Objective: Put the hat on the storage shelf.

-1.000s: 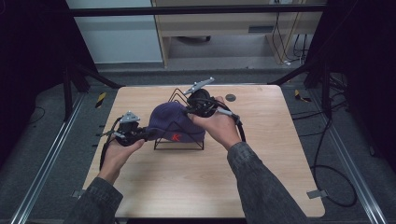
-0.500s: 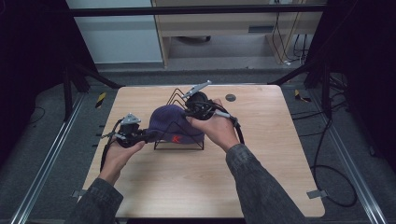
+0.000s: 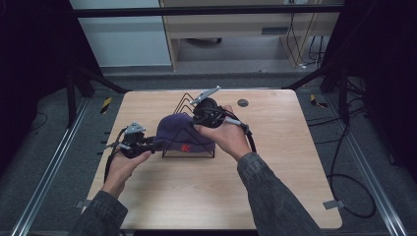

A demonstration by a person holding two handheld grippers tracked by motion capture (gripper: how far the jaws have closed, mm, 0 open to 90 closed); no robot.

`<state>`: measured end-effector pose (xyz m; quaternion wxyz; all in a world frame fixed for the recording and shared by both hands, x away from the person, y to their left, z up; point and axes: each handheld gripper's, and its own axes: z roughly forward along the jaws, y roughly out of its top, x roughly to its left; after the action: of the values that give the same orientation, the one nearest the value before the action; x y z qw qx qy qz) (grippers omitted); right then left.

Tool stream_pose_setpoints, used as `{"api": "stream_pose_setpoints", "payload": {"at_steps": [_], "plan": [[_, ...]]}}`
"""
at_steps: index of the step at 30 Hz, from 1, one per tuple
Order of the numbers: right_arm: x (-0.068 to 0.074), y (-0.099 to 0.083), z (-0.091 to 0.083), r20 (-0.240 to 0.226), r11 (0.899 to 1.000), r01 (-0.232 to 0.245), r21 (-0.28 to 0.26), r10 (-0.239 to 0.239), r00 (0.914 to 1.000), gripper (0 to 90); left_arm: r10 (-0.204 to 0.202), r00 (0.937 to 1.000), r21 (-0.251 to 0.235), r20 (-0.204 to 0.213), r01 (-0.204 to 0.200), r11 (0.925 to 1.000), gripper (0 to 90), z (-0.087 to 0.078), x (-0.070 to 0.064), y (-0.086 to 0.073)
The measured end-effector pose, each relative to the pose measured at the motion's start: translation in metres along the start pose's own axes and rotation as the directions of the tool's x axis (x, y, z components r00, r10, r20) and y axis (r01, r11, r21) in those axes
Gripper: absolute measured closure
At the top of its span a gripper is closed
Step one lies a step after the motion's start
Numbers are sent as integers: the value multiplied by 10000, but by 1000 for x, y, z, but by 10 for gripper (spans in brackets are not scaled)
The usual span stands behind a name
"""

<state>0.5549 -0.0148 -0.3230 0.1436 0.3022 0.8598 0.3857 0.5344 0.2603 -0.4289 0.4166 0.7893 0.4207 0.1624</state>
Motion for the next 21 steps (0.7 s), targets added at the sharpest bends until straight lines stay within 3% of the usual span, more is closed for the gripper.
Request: {"api": "stream_pose_setpoints", "payload": {"at_steps": [12,21], "plan": [[3,9,-10,112,9994,94,-338,-90,9999,625,-191,9979,-600,-622,154,9981,420,-23,0,-7],[5,14,-21,197,9989,169,-430,-160,9997,562,-444,9929,-371,-1106,406,9985,262,-26,0,-25]]}}
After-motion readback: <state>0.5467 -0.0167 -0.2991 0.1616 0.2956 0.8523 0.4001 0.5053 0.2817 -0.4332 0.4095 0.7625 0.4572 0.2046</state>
